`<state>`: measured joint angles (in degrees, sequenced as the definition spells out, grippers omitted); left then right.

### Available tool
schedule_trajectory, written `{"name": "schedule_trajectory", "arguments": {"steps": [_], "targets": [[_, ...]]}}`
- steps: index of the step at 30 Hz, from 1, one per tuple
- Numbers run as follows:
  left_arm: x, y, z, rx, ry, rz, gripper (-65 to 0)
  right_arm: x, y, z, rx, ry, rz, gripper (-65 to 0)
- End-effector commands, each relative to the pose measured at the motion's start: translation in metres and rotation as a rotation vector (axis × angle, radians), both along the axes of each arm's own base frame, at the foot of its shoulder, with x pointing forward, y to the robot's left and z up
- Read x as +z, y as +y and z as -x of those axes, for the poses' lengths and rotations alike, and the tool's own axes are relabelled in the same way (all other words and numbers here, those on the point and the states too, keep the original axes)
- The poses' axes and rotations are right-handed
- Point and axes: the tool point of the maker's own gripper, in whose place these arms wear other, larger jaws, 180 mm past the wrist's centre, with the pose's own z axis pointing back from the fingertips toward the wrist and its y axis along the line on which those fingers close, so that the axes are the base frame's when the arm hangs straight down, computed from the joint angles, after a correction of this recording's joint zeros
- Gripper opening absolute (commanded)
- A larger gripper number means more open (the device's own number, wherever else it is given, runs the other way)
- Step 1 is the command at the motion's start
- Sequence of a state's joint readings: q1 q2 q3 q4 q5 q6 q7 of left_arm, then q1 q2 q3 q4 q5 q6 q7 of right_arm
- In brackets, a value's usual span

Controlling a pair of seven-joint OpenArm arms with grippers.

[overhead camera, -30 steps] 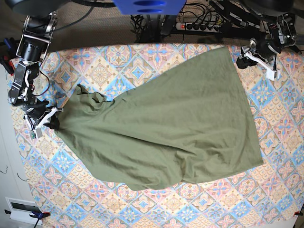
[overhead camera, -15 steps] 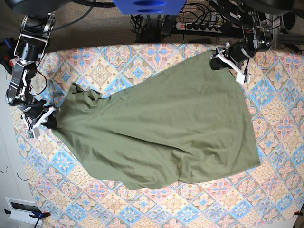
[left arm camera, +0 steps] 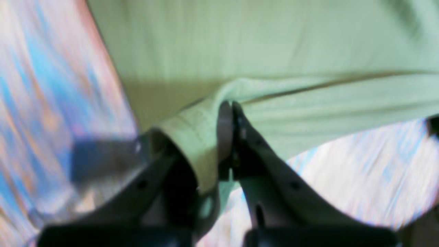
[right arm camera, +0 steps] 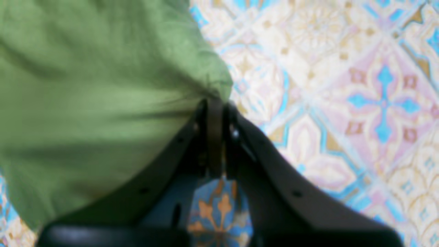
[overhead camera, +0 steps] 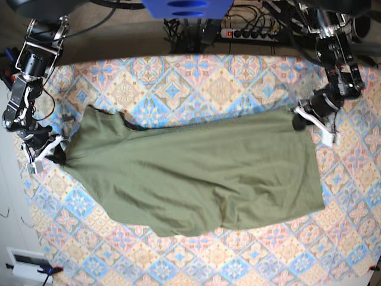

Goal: Layout the t-shirt on the table in an organized manner, then fold the t-shirt properly
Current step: 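Spread the shirt with both grippers, pulling its edges apart, then lift the shirt with both grippers and shake it flat onto the table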

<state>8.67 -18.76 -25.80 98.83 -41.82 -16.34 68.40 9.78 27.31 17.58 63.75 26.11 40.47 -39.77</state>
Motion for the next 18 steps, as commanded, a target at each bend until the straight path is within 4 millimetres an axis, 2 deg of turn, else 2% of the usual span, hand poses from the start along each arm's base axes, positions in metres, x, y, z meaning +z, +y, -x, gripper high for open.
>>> {"name": "schedule_trajectory", "arguments": {"steps": [1,3,5,8,13,16,18], "targets": [[0.025,0.011,-0.019,0.013,-0.073,-0.029,-65.0,0.032,-0.014,-0.018,-0.023,-0.089,0.019,-64.5],[0.053,0.014,-0.048,0.016,-0.140,-0.025,-65.0,0.047,-0.018,-0.029,-0.037,-0.129,0.014,-64.5],[0.067,0.016,-0.069,0.025,-0.173,-0.004,-65.0,0.058,-0.019,-0.036,-0.042,-0.157,0.012,-64.5],[0.088,0.022,-0.111,0.053,-0.222,0.066,-65.0,0.078,-0.021,-0.051,-0.049,-0.208,0.007,-64.5],[0.136,0.024,-0.178,0.078,-0.303,0.202,-65.0,0.150,-0.020,-0.096,-0.047,-0.368,-0.005,-64.4],[0.179,0.022,-0.219,0.090,-0.376,0.250,-65.0,0.178,-0.018,-0.121,-0.049,-0.415,-0.043,-64.4],[0.213,0.015,-0.244,0.081,-0.433,0.253,-65.0,0.209,-0.013,-0.140,-0.037,-0.464,-0.061,-64.4]]}}
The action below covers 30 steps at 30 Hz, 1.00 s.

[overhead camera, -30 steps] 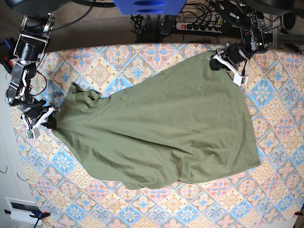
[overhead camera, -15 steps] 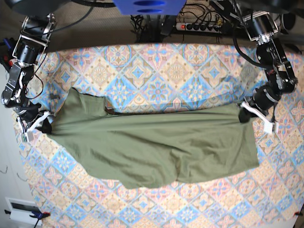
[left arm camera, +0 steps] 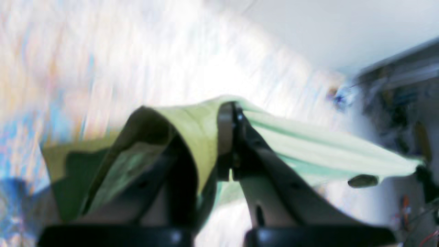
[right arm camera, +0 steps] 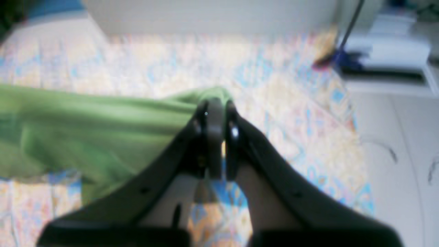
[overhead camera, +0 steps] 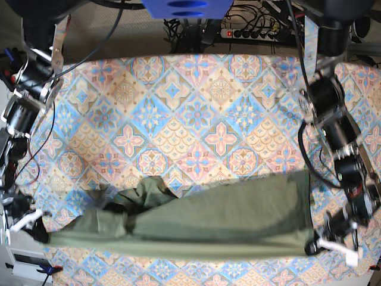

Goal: Layout the t-shirt on the table in an organized manner, then fold the t-shirt properly
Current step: 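Lift the shirt with both grippers and shake it flat onto the table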

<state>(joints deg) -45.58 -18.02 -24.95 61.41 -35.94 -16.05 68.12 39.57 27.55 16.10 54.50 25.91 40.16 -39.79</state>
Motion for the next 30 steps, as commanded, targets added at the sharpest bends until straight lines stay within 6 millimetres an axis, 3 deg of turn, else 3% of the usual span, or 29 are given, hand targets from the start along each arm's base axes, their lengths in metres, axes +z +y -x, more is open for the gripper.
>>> {"name": "schedule_trajectory", "arguments": {"steps": [1,6,10,13,14,18,20,23,24,26,30], "targets": [[0.055,0.002,-0.018,0.010,-0.128,0.007,-65.0,0.050,-0.007,-0.013,-0.010,-0.112,0.002,-64.4],[0.148,-0.023,-0.065,0.004,-0.303,0.053,-65.0,0.141,0.006,-0.045,0.025,-0.271,-0.009,-64.4],[0.218,-0.047,-0.085,0.011,-0.450,0.095,-65.0,0.217,0.014,-0.056,0.046,-0.413,-0.015,-64.4],[0.209,-0.055,-0.093,0.017,-0.444,0.109,-65.0,0.267,0.020,-0.057,0.059,-0.485,-0.006,-64.4],[0.207,-0.058,-0.093,0.011,-0.439,0.115,-65.0,0.271,0.021,-0.057,0.062,-0.487,0.000,-64.4],[0.203,-0.064,-0.091,-0.024,-0.407,0.112,-65.0,0.276,0.003,-0.046,0.033,-0.463,0.042,-64.4],[0.218,-0.057,-0.079,-0.065,-0.437,0.086,-65.0,0.284,-0.008,-0.032,0.010,-0.447,0.108,-64.4],[0.253,-0.033,-0.054,-0.088,-0.522,0.045,-65.0,0.235,-0.023,-0.009,-0.027,-0.339,0.183,-64.5],[0.255,-0.024,-0.048,-0.083,-0.534,0.036,-65.0,0.221,-0.025,-0.002,-0.035,-0.318,0.205,-64.5],[0.235,-0.009,-0.041,-0.071,-0.507,0.020,-65.0,0.194,-0.024,0.010,-0.041,-0.265,0.252,-64.5],[0.175,0.011,-0.021,-0.081,-0.410,0.003,-65.0,0.127,-0.018,0.034,-0.025,-0.123,0.342,-64.5]]}}
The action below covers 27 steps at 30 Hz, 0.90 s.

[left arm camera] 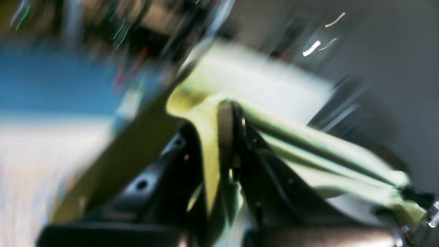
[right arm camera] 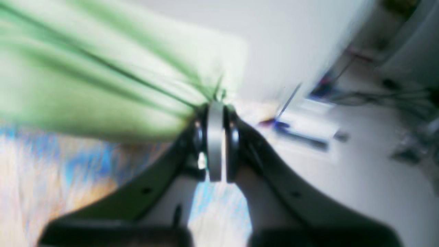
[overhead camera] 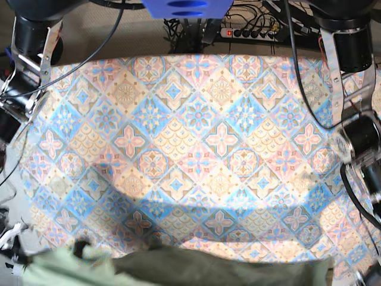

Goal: Layout the t-shirt on the table in an organized manner, then fold the t-shirt properly
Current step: 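Lift the shirt with both grippers and shake it flat onto the table, then grasp the shirt shoulder with the right gripper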

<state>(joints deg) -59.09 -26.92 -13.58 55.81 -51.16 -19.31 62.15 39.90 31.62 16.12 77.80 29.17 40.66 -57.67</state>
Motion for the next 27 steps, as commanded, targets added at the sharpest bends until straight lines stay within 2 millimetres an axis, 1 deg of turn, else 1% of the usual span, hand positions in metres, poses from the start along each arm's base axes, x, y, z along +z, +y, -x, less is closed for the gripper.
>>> {"name": "schedule_trajectory", "arguments": {"steps": [1,2,3,5,7,8,9,11,13,15,17,18,21,23,24,26,27], "targets": [[0.018,0.004,0.009,-0.011,-0.064,-0.002,-65.0,0.020,-0.012,0.009,-0.033,-0.043,0.045,-64.5],[0.006,0.007,0.016,-0.018,-0.044,-0.016,-65.0,0.005,-0.008,0.016,-0.024,-0.009,0.067,-64.5],[-0.007,0.009,0.025,-0.027,-0.021,-0.034,-65.0,-0.006,-0.002,0.024,-0.009,0.012,0.083,-64.5],[-0.041,0.019,0.049,-0.033,0.041,-0.082,-65.0,-0.025,0.005,0.042,0.009,0.044,0.104,-64.5],[-0.077,0.015,0.067,-0.055,0.097,-0.101,-65.0,-0.044,0.000,0.060,-0.006,0.077,0.101,-64.5],[-0.096,0.013,0.077,-0.064,0.131,-0.116,-65.0,-0.053,-0.002,0.068,-0.011,0.095,0.099,-64.5],[-0.111,0.013,0.086,-0.070,0.159,-0.129,-65.0,-0.060,-0.002,0.073,-0.010,0.110,0.100,-64.5],[-0.143,0.015,0.109,-0.072,0.222,-0.162,-65.0,-0.077,0.003,0.084,0.008,0.150,0.107,-64.5],[-0.166,0.019,0.133,-0.067,0.265,-0.169,-65.0,-0.091,0.009,0.095,0.024,0.184,0.118,-64.5],[-0.180,0.023,0.158,-0.056,0.288,-0.164,-65.0,-0.110,0.013,0.106,0.036,0.233,0.124,-64.5],[-0.192,0.026,0.177,-0.050,0.316,-0.164,-65.0,-0.129,0.019,0.114,0.046,0.275,0.103,-64.5],[-0.199,0.029,0.185,-0.045,0.333,-0.167,-65.0,-0.138,0.028,0.114,0.064,0.289,0.086,-64.4],[-0.218,0.046,0.209,-0.013,0.404,-0.183,-65.0,-0.157,0.058,0.113,0.134,0.326,0.066,-64.3],[-0.230,0.060,0.226,0.022,0.446,-0.189,-65.0,-0.172,0.082,0.111,0.193,0.355,0.052,-64.3],[-0.234,0.066,0.234,0.039,0.462,-0.187,-65.0,-0.186,0.092,0.113,0.208,0.389,0.039,-64.3],[-0.239,0.074,0.244,0.056,0.486,-0.194,-65.0,-0.210,0.100,0.116,0.213,0.450,0.034,-64.2],[-0.238,0.080,0.247,0.064,0.495,-0.213,-65.0,-0.224,0.104,0.118,0.210,0.484,0.033,-63.9]]}}
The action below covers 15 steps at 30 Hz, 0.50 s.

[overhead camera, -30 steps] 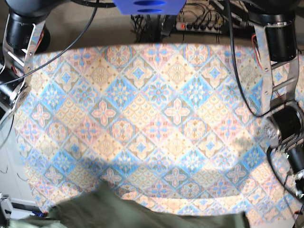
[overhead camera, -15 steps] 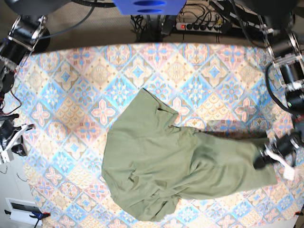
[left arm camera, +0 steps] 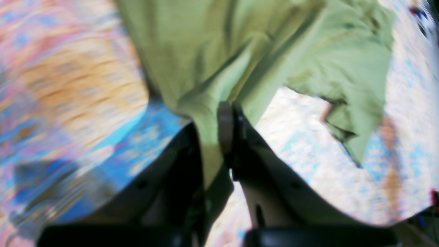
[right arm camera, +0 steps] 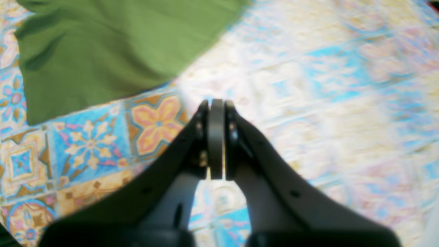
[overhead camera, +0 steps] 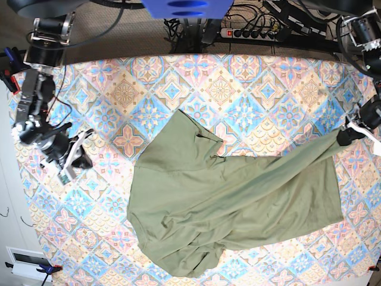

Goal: Layout the t-shirt on the table in an organized manner, then fold the t-shirt properly
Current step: 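Grasp the shirt shoulder with the right gripper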

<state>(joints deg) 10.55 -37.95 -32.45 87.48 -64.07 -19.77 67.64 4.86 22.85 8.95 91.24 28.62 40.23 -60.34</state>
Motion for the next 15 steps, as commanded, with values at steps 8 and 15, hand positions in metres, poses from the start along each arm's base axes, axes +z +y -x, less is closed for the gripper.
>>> {"name": "schedule_trajectory", "arguments": {"steps": [8,15], "targets": [[0.015,0.028,0.001,-0.007,0.008,-0.164,-65.0,-0.023,0.025,-0.031,-0.015,0.047,0.022,-50.2],[-0.001,0.056,0.012,0.024,0.108,-0.353,-65.0,-0.041,0.042,-0.027,-0.013,0.099,-0.032,-44.9]]}}
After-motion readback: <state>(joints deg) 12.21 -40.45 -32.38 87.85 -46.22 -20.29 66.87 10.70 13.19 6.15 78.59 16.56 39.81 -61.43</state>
